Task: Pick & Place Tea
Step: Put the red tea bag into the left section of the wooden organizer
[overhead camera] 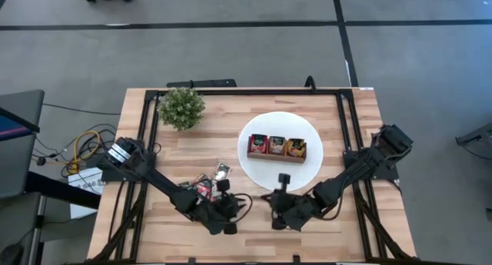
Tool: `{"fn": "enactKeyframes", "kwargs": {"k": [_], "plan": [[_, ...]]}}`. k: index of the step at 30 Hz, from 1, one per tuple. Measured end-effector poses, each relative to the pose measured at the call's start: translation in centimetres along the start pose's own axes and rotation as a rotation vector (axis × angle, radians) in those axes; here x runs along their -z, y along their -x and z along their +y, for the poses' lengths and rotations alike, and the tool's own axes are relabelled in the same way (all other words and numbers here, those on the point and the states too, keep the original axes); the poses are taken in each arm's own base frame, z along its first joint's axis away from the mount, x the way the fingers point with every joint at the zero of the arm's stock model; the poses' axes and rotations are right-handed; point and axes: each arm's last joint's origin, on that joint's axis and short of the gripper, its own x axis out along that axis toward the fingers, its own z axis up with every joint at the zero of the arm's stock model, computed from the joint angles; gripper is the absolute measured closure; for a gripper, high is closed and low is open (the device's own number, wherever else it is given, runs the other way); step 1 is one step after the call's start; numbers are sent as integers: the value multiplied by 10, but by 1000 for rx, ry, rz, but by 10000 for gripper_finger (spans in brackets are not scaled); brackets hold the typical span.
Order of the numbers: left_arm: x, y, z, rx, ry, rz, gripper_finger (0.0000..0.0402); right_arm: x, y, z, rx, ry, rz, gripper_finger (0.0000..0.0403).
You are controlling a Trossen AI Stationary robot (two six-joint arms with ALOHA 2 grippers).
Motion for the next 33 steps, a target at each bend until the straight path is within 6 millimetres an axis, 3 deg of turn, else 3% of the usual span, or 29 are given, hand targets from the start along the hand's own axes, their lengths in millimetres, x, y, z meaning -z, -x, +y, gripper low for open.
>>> {"fn": "enactKeyframes", "kwargs": {"k": [4,8,14,20,24,33], "plan": [[3,12,13,-55,58,116,284,-4,10,-24,89,-6,56,402],[8,20,16,-91,76,170,259,-12,11,-60,162,16,74,402],[13,24,11,-88,49,183,255,-14,-9,-124,140,0,44,403],[13,24,11,-90,53,177,255,6,-30,-174,118,-85,8,403],[13,24,11,-91,53,177,255,13,-37,-183,93,-106,34,403],[12,23,11,-92,57,170,255,26,-58,-178,68,-94,83,403]]}}
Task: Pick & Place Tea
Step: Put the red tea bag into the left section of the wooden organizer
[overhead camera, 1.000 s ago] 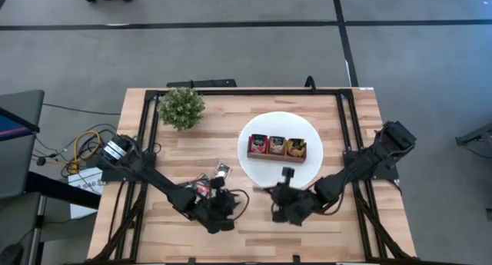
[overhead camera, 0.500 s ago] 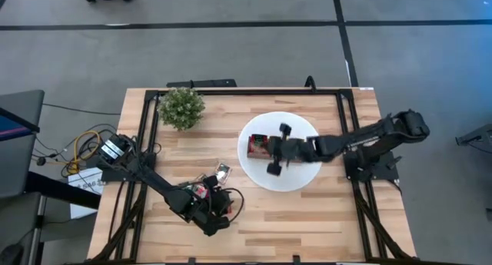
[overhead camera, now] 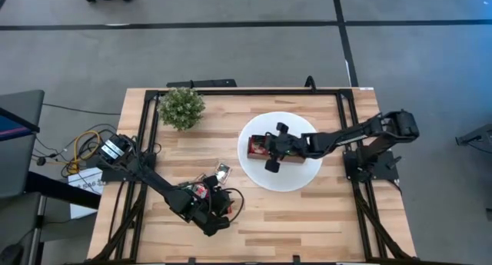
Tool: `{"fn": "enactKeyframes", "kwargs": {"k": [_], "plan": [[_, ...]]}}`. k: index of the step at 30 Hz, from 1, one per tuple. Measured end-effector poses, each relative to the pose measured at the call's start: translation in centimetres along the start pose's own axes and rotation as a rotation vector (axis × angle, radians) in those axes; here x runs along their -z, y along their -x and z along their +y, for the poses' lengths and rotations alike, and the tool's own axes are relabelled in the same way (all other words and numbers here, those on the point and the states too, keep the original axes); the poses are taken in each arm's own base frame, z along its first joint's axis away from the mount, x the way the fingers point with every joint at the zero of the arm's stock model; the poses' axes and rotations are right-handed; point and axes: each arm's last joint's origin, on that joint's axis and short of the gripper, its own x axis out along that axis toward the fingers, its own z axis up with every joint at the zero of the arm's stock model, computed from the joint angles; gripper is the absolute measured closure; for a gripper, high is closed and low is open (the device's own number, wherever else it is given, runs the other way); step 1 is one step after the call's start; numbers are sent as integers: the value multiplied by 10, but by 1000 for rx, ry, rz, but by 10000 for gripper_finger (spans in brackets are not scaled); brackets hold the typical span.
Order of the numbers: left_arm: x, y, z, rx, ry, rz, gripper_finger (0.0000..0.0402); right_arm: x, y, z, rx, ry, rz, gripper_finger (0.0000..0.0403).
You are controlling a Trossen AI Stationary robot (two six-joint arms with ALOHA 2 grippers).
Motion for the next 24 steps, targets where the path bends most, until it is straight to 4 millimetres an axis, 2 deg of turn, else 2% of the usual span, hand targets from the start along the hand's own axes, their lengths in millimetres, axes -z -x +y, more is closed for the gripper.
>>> {"fn": "enactKeyframes", "kwargs": {"k": [7,15,20,24], "plan": [[0,0,0,1,2,-2,255,11,-19,6,9,40,32,403],[0,0,0,3,5,-4,255,3,-12,12,54,102,-32,403],[-1,0,-1,6,8,-7,255,5,-11,20,33,130,-24,403],[-1,0,-1,6,9,-7,255,9,-10,24,23,159,7,382]]}}
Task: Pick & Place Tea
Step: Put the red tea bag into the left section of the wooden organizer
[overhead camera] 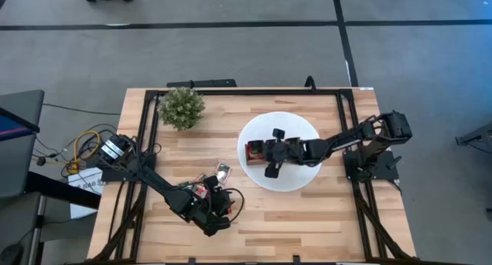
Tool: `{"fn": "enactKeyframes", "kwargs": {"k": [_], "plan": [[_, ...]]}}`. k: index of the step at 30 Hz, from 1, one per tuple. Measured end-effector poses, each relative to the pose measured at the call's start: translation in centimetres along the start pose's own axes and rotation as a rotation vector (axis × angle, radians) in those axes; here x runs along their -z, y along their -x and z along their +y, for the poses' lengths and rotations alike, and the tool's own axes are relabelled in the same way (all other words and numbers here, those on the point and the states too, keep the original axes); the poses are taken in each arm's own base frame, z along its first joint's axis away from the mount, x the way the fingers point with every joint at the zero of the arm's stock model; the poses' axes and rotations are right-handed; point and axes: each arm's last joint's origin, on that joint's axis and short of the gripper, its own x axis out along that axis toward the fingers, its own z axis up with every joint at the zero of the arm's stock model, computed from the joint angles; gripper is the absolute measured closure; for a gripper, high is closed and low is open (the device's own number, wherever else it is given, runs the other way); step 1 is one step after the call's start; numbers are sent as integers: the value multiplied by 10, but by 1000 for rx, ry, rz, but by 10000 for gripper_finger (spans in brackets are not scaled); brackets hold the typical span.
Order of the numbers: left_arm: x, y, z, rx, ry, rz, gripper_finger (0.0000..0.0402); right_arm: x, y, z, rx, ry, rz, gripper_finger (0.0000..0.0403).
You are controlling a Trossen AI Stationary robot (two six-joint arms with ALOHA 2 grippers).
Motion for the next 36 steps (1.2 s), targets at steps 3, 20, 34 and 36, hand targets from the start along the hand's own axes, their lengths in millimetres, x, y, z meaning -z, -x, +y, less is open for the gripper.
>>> {"fn": "enactKeyframes", "kwargs": {"k": [3,20,34,36], "plan": [[0,0,0,0,0,0,255,2,0,0,-2,20,19,341],[0,0,0,-1,1,0,255,-44,29,20,142,131,127,207],[0,0,0,-1,19,0,255,-37,2,-28,35,-172,176,387],[0,0,0,-1,19,0,255,-37,2,-27,10,-171,180,397]]}}
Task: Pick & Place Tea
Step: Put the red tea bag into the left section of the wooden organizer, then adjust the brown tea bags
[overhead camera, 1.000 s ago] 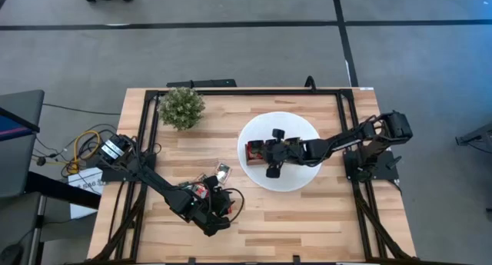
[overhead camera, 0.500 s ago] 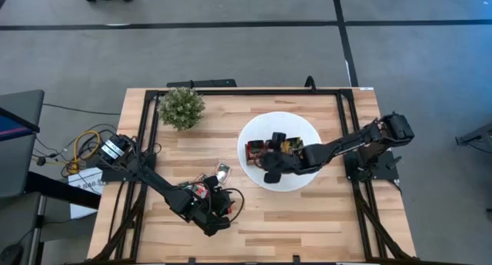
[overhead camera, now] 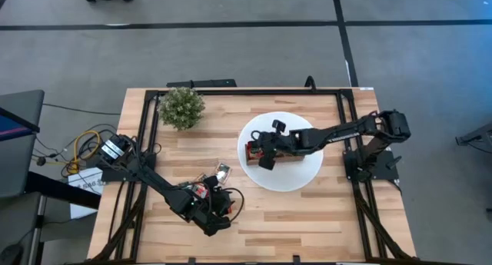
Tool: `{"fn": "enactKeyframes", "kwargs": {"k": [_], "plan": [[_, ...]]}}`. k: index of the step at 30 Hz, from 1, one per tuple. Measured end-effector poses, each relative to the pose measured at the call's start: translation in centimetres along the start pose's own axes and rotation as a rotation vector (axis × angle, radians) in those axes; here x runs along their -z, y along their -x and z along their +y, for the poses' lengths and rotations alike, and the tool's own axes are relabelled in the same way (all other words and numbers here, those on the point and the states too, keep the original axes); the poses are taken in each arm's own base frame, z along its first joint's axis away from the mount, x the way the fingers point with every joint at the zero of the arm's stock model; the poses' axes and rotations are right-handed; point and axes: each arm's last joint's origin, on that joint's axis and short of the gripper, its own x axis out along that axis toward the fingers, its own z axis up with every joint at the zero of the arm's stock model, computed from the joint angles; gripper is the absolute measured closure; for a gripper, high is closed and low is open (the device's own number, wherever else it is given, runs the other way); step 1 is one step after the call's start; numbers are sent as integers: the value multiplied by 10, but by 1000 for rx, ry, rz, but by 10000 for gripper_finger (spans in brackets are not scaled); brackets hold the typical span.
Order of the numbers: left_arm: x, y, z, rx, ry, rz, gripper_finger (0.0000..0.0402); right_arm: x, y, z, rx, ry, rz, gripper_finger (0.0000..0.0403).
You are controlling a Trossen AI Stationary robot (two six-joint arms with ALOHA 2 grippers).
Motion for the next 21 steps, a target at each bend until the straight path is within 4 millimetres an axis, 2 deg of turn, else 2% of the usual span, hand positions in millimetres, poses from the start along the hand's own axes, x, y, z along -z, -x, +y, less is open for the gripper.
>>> {"fn": "enactKeyframes", "kwargs": {"k": [7,14,21], "plan": [[0,0,0,0,1,0,255,8,6,10,-93,45,72,397],[0,0,0,1,2,-1,255,4,5,11,18,44,21,399],[0,0,0,1,2,-1,255,3,3,7,-47,24,27,402]]}}
